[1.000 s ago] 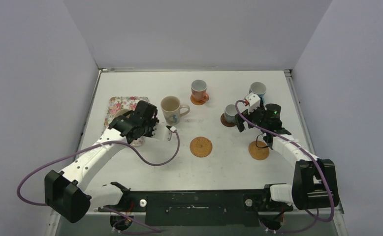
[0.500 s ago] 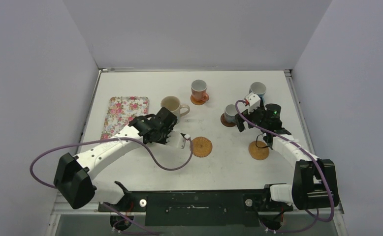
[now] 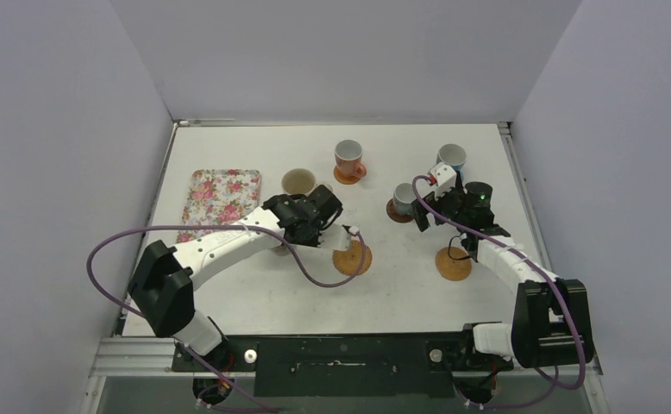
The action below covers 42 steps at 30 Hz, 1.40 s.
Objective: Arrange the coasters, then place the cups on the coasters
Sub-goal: Place the cup at the center of the board.
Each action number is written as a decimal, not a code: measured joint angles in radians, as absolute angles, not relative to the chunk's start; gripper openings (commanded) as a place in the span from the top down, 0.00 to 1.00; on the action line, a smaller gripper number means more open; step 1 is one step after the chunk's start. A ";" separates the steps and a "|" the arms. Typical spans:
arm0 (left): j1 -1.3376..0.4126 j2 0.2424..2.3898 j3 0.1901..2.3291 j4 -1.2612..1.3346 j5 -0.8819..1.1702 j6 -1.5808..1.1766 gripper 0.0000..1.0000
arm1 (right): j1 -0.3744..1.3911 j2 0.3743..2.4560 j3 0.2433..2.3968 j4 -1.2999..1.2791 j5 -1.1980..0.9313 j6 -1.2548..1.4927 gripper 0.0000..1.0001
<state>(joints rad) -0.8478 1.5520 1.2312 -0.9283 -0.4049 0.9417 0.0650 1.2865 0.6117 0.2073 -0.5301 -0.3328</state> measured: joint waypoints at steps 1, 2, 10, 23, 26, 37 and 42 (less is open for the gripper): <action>-0.854 1.561 1.248 -0.927 -0.391 0.933 1.00 | 0.065 1.287 0.612 0.207 -0.530 -0.333 0.00; -0.860 1.569 1.261 -0.926 -0.381 0.923 1.00 | 0.065 1.287 0.612 0.207 -0.530 -0.333 0.00; -0.910 1.627 1.280 -0.924 -0.378 0.913 1.00 | 0.065 1.287 0.612 0.207 -0.530 -0.333 0.00; -0.924 1.699 1.344 -0.954 -0.381 0.893 0.54 | 0.065 1.287 0.612 0.207 -0.530 -0.333 0.00; -0.928 1.699 1.349 -0.956 -0.369 0.883 0.41 | 0.065 1.287 0.612 0.207 -0.530 -0.333 0.00; -0.929 1.698 1.401 -0.976 -0.305 0.868 0.03 | 0.065 1.287 0.612 0.207 -0.530 -0.333 0.00; -0.929 1.652 1.415 -0.977 -0.261 0.860 0.03 | 0.065 1.287 0.612 0.207 -0.529 -0.333 0.00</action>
